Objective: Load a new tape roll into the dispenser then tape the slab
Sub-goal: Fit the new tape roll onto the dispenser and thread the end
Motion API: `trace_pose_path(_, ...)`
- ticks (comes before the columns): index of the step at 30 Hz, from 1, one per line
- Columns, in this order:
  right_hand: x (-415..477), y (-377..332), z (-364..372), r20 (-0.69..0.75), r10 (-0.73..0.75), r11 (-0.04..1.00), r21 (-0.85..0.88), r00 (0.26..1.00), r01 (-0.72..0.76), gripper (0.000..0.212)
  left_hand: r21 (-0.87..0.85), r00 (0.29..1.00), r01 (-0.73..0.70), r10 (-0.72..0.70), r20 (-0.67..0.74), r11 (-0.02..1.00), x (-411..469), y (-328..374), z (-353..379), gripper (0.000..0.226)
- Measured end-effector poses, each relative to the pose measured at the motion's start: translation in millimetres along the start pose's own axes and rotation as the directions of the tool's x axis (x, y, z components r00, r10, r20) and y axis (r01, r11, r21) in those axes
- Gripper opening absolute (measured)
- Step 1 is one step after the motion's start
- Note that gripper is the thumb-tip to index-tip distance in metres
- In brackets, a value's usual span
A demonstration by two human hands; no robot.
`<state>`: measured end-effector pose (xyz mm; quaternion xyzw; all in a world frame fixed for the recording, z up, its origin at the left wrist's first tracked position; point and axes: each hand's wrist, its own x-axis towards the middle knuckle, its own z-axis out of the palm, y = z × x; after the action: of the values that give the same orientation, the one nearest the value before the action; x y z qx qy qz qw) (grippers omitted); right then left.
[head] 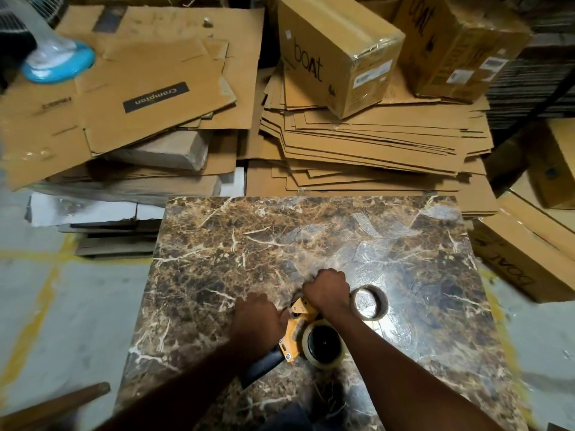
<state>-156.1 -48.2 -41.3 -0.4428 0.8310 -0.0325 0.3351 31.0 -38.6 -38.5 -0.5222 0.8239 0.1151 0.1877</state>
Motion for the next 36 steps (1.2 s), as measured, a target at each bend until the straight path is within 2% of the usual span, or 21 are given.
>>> trace_pose_path(2,-2.8,0.6,-1.6,0.008,0.009,1.0,0.004,1.0,-0.009,0.038,0.038,0.996,0.069,-0.071,0.06,0.997,-11.5,6.8,4.3,0.068)
trace_pose_path(6,-9.8,-0.4,-8.9,0.038,0.036,0.993,0.111,0.999,-0.04,0.03,0.031,0.989,0.124,-0.126,0.081,0.992,-19.2,14.7,4.5,0.06)
trace_pose_path(8,-11.5,0.5,-12.9,0.075,0.057,0.976,0.204,0.996,-0.072,0.022,-0.069,0.982,0.162,-0.154,0.11,0.984,-18.4,15.2,-0.4,0.061)
trace_pose_path(10,-12.0,4.0,-15.3,0.085,0.08,0.952,0.288,0.993,-0.102,0.024,-0.229,0.975,0.209,-0.184,0.125,0.951,-16.2,15.5,2.9,0.056)
trace_pose_path(11,-12.4,6.4,-16.8,0.079,0.098,0.936,0.33,0.992,-0.119,0.026,-0.263,0.976,0.204,-0.174,0.13,0.943,-16.9,17.0,4.7,0.053)
trace_pose_path(16,-14.0,19.2,-22.4,0.062,0.18,0.886,0.424,0.982,-0.189,0.029,-0.097,0.994,0.035,-0.025,0.105,0.995,-23.9,30.0,12.1,0.05)
trace_pose_path(21,-22.9,28.5,-20.0,0.116,0.207,0.858,0.456,0.972,-0.237,0.025,-0.15,0.993,-0.027,0.044,0.109,0.988,-17.1,35.7,10.8,0.031)
trace_pose_path(25,-29.5,38.7,-15.9,0.131,0.236,0.85,0.452,0.963,-0.27,0.022,-0.181,0.994,-0.051,0.067,0.083,0.982,-16.1,33.1,14.8,0.034)
trace_pose_path(28,-35.6,42.1,-16.0,0.162,0.275,0.846,0.427,0.948,-0.318,0.032,-0.2,0.995,-0.043,0.06,0.081,0.979,-15.7,34.7,16.9,0.038)
trace_pose_path(31,-44.0,47.3,-18.4,0.213,0.332,0.791,0.469,0.919,-0.394,0.029,-0.145,0.993,-0.046,0.061,0.098,0.988,-16.7,37.3,15.3,0.037)
trace_pose_path(34,-51.4,52.0,-23.0,0.345,0.302,0.703,0.549,0.889,-0.452,0.01,-0.045,0.991,-0.065,0.07,0.119,0.997,-16.1,40.2,11.6,0.034)
trace_pose_path(35,-52.1,55.5,-22.5,0.397,0.298,0.599,0.63,0.868,-0.493,0.006,-0.019,0.989,-0.072,0.073,0.128,0.997,-15.3,41.6,9.3,0.033)
trace_pose_path(36,-53.8,59.0,-23.2,0.477,0.299,0.433,0.704,0.826,-0.563,0.006,-0.004,0.989,-0.072,0.072,0.133,0.997,-14.0,43.0,6.7,0.031)
